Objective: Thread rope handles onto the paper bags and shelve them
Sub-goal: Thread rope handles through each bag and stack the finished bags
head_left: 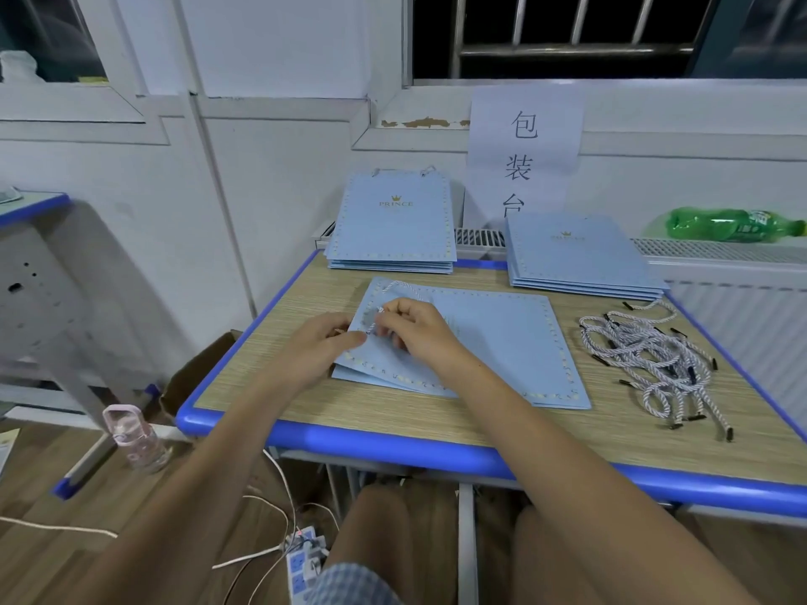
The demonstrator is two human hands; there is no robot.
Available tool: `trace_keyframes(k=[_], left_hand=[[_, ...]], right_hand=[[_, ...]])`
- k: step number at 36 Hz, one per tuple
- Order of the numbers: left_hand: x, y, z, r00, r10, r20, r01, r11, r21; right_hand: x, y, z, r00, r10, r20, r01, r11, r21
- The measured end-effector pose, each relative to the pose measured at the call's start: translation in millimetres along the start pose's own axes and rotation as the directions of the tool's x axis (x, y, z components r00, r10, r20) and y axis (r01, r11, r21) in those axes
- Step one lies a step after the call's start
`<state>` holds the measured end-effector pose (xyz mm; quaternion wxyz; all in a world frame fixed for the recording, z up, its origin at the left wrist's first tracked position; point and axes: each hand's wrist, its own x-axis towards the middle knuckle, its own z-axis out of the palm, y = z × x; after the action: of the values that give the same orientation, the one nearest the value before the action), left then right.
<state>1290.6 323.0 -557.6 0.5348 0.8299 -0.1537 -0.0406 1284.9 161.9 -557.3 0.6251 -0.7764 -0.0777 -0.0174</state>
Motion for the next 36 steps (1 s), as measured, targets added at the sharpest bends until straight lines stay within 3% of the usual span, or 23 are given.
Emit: trace_keyframes(k=[4,8,12,14,16,19,21,23,26,28,30,33,35,36], left_hand=[[0,-5,0,0.992,0.101,-0.077,-0.099,0.995,0.025],[6,-18,1,0.975,0.219,0.048,-0.218,0.88,0.422],[15,-10,14,0.989,0.148,0.015,-0.136,0.857,0.498],[20,4,21,0.992,0.121,-0.033,-0.1,0.92,0.378],[27,15,22,0.997,0.072,-0.025,-0.068,0.989,0.13],[34,29,14,0.998,0.032,0.062,-0.024,0.992,-0.122],[35,36,9,0.989,0.015,0.149,0.039,0.934,-0.354],[38,39,4,0.985,-0.029,0.171,0.107,0.879,-0.464],[43,33,-8,0.984,-0.175,0.024,0.154,0.783,-0.603],[47,24,-21,0.94,-0.311,-0.139,0.134,0.712,-0.69],[49,9,-36,0.867,-0.382,-0.32,0.136,0.8,-0.585],[53,-15,-46,0.815,-0.299,-0.496,0.219,0.952,-0.214],[57,-21,-46,0.816,-0.167,-0.553,0.259,0.962,0.09],[59,-22,-45,0.827,-0.101,-0.552,0.289,0.92,0.265]], right_hand=[[-1,-1,1,0.999,-0.045,0.003,0.044,0.998,0.038],[-1,5,3,0.995,-0.104,0.001,0.104,0.994,-0.016],[-3,5,2,0.986,-0.153,0.07,0.156,0.986,-0.051],[-5,5,2,0.98,-0.196,0.043,0.197,0.98,-0.037],[-4,5,2,0.974,-0.222,-0.041,0.22,0.974,-0.05],[-5,2,3,0.953,-0.254,-0.162,0.247,0.967,-0.065],[-6,0,4,0.941,-0.288,-0.175,0.282,0.958,-0.058],[-9,-1,5,0.942,-0.297,-0.157,0.29,0.955,-0.067],[-8,2,2,0.966,-0.165,-0.198,0.169,0.986,0.0],[-8,4,-1,0.971,-0.106,-0.214,0.11,0.994,0.006],[-7,6,-2,0.975,-0.109,-0.194,0.093,0.992,-0.087],[-6,10,0,0.982,-0.127,-0.14,0.084,0.957,-0.279],[-6,11,1,0.988,-0.135,-0.074,0.092,0.903,-0.419],[-6,11,2,0.99,-0.135,-0.036,0.098,0.852,-0.515]])
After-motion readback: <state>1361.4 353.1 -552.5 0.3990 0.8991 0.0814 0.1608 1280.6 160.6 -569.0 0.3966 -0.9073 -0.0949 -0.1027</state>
